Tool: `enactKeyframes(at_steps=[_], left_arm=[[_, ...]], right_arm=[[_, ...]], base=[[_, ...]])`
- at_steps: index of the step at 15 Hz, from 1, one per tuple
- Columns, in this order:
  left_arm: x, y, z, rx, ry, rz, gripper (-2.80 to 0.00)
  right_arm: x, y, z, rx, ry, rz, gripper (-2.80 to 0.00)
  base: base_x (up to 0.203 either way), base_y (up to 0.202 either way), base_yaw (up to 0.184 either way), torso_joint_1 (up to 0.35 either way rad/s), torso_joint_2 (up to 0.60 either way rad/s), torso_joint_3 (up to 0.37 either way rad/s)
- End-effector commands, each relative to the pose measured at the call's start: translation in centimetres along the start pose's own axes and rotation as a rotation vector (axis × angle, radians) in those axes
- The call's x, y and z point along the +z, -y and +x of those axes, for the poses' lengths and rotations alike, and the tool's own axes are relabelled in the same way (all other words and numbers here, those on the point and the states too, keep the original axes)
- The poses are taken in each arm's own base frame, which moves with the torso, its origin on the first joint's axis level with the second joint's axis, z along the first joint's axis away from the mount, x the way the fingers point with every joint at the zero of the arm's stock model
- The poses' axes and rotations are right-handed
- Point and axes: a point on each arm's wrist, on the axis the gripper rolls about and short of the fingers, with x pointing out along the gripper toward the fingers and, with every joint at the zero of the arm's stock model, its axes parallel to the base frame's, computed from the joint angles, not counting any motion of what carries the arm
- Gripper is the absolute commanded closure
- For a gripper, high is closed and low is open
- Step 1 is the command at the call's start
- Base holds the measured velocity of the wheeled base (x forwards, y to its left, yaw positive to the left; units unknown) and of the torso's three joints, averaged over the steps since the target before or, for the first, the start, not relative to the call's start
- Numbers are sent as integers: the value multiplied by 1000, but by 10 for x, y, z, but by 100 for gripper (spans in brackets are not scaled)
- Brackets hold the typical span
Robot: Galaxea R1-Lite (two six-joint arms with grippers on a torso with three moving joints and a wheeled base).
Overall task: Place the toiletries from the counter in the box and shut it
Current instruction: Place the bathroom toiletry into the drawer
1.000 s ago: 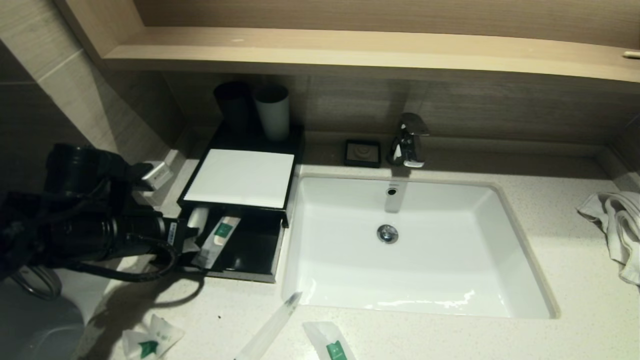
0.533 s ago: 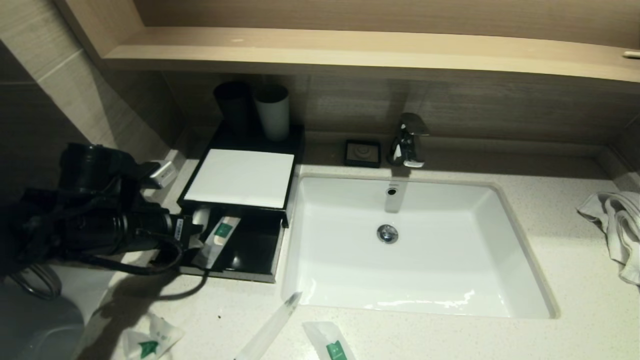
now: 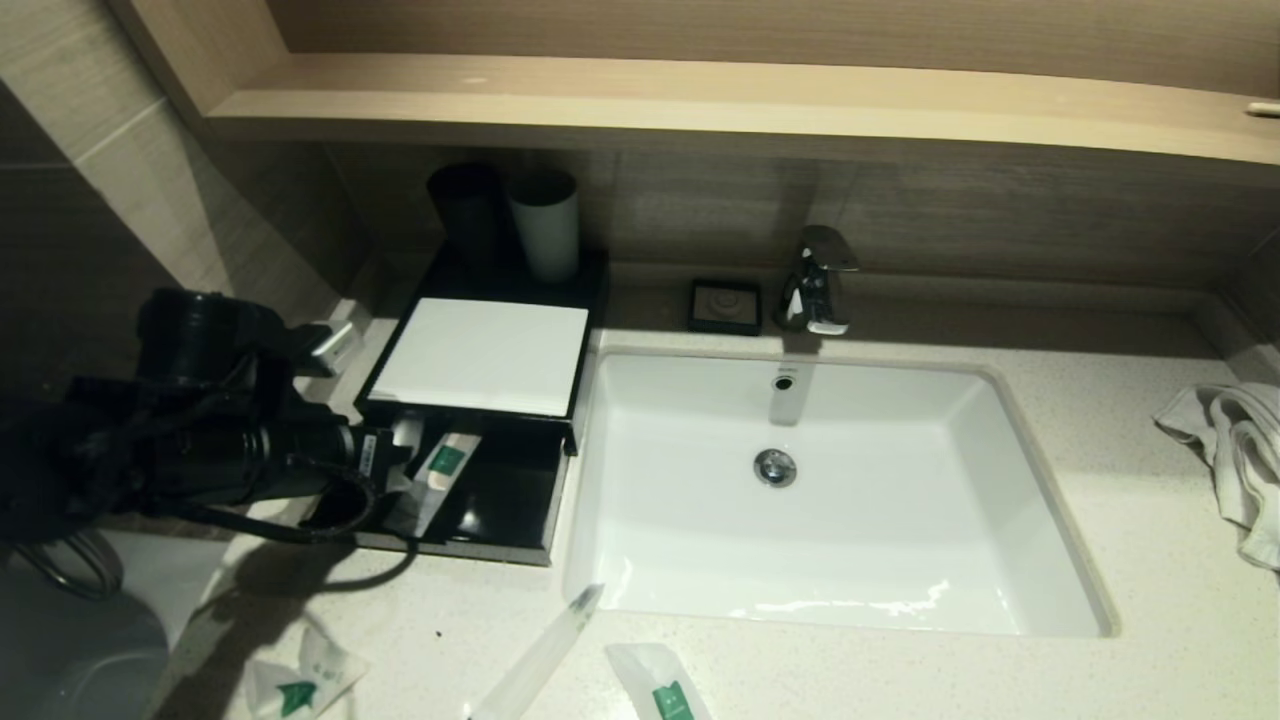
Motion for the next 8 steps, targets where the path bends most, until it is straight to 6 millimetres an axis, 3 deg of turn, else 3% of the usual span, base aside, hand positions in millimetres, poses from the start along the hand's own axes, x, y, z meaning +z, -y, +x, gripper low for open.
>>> enactKeyframes(at_steps=[1, 2, 3, 4, 8], left_arm=[[1, -1, 3, 21, 0, 0, 0], [1, -2, 4, 41, 3, 0, 0], [2, -2, 4, 43, 10, 0, -125], [3, -2, 3, 42, 15, 1, -280], [6, 1, -10, 42, 50, 3, -280]], right_arm=[[0, 0, 0, 1, 0, 0, 0], [0, 0, 0, 1, 0, 0, 0], [0, 0, 0, 1, 0, 0, 0], [0, 0, 0, -1, 0, 0, 0], [0, 0, 0, 1, 0, 0, 0]], base=[[0, 0, 0, 0, 0, 0], [0, 0, 0, 0, 0, 0], [0, 0, 0, 0, 0, 0], [0, 0, 0, 0, 0, 0], [0, 0, 0, 0, 0, 0]])
